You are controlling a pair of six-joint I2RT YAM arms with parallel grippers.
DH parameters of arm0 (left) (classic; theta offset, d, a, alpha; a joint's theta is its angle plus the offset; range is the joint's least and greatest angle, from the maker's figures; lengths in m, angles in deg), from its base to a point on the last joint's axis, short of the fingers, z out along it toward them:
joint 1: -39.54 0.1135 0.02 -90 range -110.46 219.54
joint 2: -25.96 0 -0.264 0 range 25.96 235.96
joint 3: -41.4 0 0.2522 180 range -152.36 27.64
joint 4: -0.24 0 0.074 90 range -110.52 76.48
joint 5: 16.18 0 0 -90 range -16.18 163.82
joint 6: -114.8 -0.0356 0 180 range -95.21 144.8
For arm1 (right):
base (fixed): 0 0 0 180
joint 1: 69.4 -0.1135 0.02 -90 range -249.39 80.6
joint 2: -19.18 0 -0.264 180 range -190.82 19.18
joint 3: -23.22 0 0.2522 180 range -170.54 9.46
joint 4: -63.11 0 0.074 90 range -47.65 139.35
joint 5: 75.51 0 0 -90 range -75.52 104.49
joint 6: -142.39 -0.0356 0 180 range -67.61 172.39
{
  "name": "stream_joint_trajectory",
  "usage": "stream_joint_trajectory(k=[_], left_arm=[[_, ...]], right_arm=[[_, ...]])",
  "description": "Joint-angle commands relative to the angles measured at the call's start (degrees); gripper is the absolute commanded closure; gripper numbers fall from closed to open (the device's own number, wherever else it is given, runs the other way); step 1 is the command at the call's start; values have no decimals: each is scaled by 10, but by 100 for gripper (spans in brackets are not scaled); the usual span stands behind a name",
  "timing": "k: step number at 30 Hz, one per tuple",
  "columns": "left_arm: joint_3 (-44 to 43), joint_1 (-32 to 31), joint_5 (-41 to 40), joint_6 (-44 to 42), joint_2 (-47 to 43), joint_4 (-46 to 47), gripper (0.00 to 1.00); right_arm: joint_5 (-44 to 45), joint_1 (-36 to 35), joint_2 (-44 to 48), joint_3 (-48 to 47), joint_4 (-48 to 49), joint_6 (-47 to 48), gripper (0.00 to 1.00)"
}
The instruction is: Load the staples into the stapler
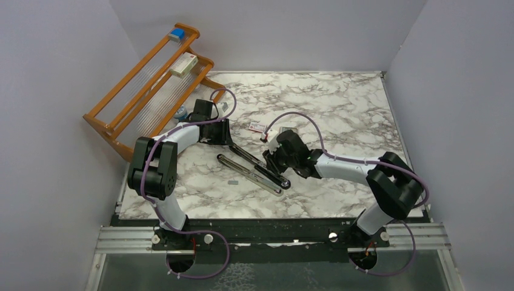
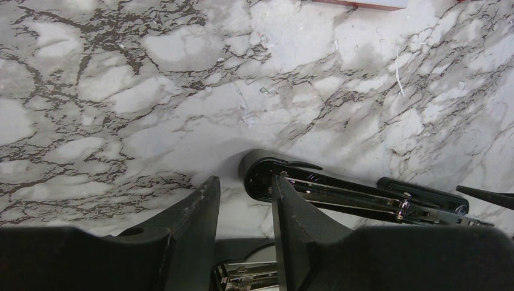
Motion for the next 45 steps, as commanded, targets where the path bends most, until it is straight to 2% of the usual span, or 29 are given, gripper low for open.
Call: stream_joint_trajectory(k=[1, 11, 31, 45], left_arm=[[-4, 1, -23, -13, 14, -21, 61], [-4, 1, -23, -14, 14, -21, 61], [-3, 1, -25, -13, 14, -21, 61], [-3, 1, -26, -12, 12, -21, 61]], right_arm=[[7, 5, -11, -12, 13, -4, 61], [18, 6, -6, -5, -25, 3, 61], [21, 6, 45, -4, -178, 18, 61], [40, 6, 88, -4, -211, 7, 61]])
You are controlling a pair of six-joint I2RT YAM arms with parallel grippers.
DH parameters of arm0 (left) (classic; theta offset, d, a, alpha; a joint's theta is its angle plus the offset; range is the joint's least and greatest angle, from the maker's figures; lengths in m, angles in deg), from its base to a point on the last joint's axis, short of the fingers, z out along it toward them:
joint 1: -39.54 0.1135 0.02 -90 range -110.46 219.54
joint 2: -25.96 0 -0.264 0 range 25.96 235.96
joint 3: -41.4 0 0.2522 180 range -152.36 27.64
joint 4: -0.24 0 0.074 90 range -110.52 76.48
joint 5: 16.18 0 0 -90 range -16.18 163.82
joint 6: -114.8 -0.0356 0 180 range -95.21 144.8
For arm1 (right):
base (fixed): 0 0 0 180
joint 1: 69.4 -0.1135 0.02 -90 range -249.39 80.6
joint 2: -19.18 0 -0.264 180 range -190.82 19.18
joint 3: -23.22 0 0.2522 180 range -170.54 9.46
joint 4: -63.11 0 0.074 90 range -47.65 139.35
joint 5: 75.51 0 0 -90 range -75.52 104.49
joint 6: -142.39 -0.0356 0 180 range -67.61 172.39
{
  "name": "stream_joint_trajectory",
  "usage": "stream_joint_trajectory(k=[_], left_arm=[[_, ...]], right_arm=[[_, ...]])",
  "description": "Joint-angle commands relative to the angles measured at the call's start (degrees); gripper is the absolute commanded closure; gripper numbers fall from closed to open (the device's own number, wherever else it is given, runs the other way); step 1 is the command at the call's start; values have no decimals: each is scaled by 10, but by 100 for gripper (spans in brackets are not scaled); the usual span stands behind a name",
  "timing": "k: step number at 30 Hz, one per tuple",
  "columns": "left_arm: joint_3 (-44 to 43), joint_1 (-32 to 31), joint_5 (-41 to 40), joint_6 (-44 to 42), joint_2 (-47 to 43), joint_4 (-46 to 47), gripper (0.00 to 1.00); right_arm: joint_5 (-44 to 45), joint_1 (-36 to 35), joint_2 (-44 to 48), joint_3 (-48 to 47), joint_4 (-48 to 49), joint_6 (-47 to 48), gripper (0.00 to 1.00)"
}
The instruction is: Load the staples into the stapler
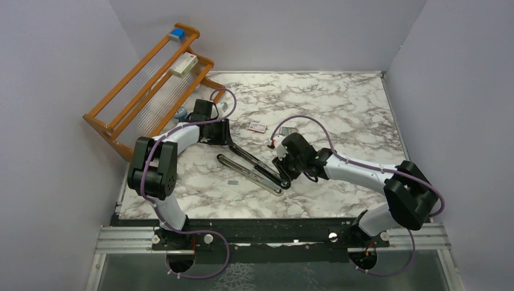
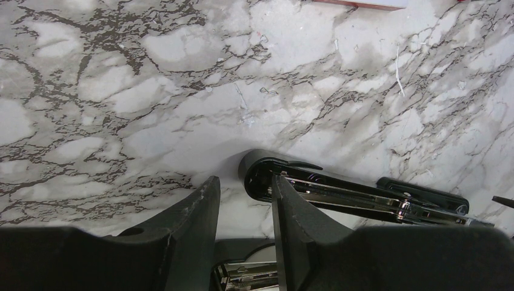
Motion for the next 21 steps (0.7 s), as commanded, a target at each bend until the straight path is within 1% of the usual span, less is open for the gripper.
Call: stream_joint_trajectory(k=[1, 4, 6, 8, 11, 13, 16, 21], left_arm=[[-3, 1, -25, -12, 12, -21, 61], [-3, 1, -25, -11, 9, -21, 61], [-3, 1, -26, -11, 6, -20, 61], [-3, 1, -25, -10, 3, -20, 61], [-2, 1, -27, -11, -2, -20, 61], [-1, 1, -29, -10, -5, -19, 61], [-1, 1, -29, -10, -5, -19, 61], [-1, 1, -28, -9, -4, -19, 61]], right_arm=[[25, 2, 26, -6, -29, -2, 61], [35, 2, 48, -5, -21, -1, 61], [28, 2, 80, 8, 15, 12, 61], [-12, 2, 116, 32, 79, 38, 59], [-117, 2, 143, 63, 182, 97, 56], [-185, 2, 128, 70, 236, 116, 56], [-261, -3, 73, 70, 309, 134, 55], [-297, -34, -22, 49, 391, 180, 55]])
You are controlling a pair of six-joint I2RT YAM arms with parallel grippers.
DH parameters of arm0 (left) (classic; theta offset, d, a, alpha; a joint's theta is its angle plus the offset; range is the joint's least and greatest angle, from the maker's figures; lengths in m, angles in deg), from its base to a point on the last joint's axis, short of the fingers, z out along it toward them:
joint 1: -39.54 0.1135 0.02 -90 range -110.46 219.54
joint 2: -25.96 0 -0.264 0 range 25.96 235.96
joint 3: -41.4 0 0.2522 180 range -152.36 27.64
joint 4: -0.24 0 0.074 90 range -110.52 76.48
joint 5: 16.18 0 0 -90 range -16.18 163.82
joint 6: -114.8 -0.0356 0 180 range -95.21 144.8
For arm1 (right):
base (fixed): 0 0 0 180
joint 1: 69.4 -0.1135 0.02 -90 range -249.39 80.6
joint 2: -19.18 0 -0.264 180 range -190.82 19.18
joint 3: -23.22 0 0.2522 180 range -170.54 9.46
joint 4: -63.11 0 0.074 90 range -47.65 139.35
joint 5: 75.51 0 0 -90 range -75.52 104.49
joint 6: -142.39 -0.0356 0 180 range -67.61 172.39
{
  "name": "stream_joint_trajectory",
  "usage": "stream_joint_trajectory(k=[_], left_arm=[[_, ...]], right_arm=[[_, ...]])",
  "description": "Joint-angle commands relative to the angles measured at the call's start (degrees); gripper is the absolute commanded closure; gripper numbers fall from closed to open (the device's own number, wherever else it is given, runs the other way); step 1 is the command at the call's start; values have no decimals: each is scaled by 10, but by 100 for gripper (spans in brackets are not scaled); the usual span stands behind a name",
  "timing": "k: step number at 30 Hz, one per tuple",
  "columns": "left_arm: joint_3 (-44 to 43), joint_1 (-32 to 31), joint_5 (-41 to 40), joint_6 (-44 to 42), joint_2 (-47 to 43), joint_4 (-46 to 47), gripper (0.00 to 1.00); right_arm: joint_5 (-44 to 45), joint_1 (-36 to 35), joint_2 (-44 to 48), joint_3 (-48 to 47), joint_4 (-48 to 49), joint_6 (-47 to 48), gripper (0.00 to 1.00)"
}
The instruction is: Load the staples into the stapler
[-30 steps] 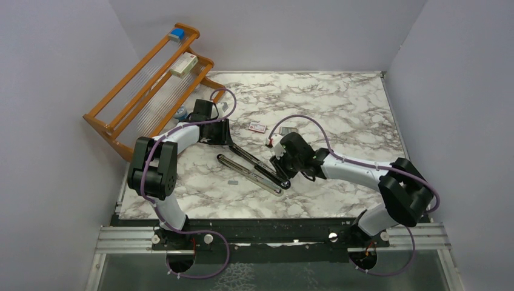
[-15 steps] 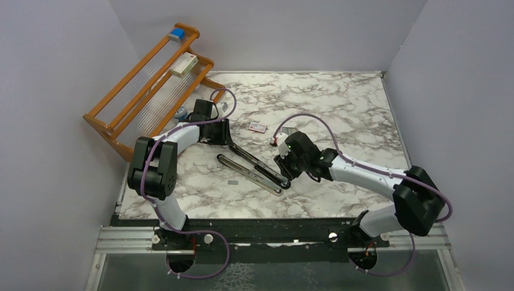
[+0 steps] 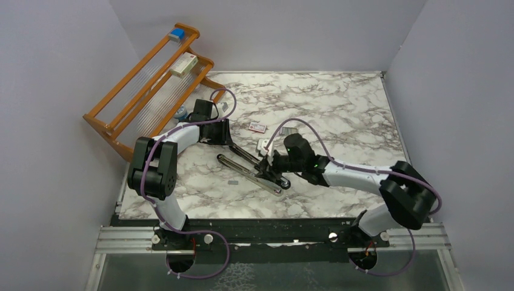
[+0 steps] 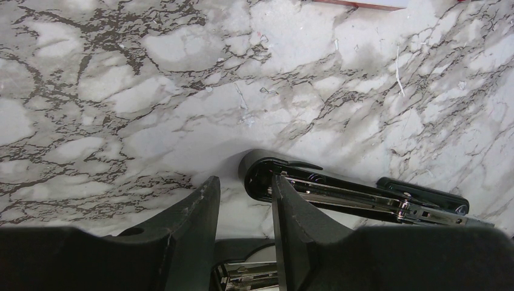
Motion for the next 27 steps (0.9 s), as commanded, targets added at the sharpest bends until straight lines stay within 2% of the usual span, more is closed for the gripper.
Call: stream_joint_trajectory(k=[1, 8, 27], left_arm=[[-1, 1, -28, -9, -4, -19, 61], [-2, 1, -28, -10, 1, -19, 61], [-3, 1, -20, -7, 11, -19, 61]], right_arm=[[-88, -24, -69, -19, 106, 62, 55], [-113, -43, -149, -53, 132, 109, 55], [-127, -64, -288, -160, 58, 135, 55]])
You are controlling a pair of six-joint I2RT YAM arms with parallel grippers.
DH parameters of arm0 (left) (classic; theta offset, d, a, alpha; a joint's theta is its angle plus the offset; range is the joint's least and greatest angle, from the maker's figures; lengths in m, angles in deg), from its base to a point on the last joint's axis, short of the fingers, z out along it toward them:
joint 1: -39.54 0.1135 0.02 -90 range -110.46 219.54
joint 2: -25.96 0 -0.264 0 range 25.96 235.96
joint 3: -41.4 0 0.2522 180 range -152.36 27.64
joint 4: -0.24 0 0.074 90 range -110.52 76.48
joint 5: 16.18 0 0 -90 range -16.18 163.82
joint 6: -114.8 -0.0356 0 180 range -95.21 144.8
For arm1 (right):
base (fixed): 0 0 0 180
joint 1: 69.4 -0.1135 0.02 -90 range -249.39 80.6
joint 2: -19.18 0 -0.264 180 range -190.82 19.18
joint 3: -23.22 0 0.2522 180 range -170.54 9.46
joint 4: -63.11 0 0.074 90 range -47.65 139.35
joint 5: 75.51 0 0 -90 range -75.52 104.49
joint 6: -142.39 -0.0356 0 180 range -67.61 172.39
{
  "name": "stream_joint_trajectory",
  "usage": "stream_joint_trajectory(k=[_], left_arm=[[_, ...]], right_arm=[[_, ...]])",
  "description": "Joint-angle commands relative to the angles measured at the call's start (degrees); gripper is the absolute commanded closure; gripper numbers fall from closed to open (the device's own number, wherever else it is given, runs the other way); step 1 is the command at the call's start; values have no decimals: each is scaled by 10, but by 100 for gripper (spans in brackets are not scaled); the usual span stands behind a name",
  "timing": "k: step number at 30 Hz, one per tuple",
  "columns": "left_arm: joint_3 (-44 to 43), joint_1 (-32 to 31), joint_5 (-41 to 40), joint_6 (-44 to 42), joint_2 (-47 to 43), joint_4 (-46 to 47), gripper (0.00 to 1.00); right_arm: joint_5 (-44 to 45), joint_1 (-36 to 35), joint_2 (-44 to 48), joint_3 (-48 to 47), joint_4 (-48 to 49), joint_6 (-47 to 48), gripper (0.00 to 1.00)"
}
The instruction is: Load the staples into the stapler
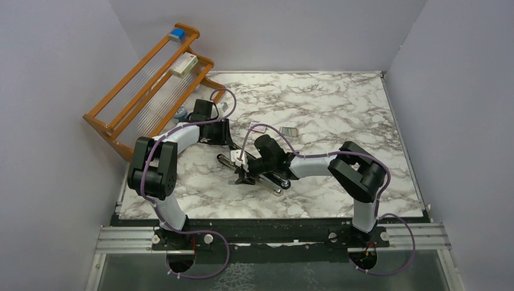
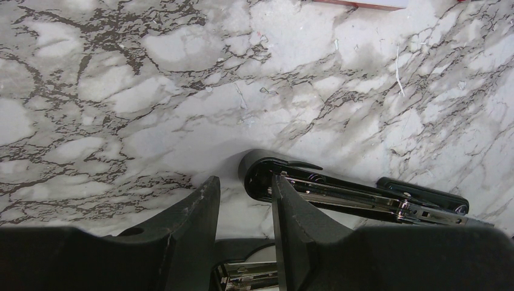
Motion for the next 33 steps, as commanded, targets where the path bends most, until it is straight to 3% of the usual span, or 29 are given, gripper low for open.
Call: stream_joint_trajectory(k=[1, 15, 27, 33], left_arm=[[-3, 1, -21, -8, 11, -20, 61], [-3, 1, -21, -7, 6, -20, 61], [-3, 1, -22, -8, 5, -21, 61], [-3, 1, -21, -8, 4, -20, 61]], right_arm=[[-18, -12, -25, -23, -24, 12, 55], [47, -25, -59, -46, -67, 11, 57], [70, -26, -67, -81, -183, 6, 59], [75, -25, -68, -82, -196, 3, 60]])
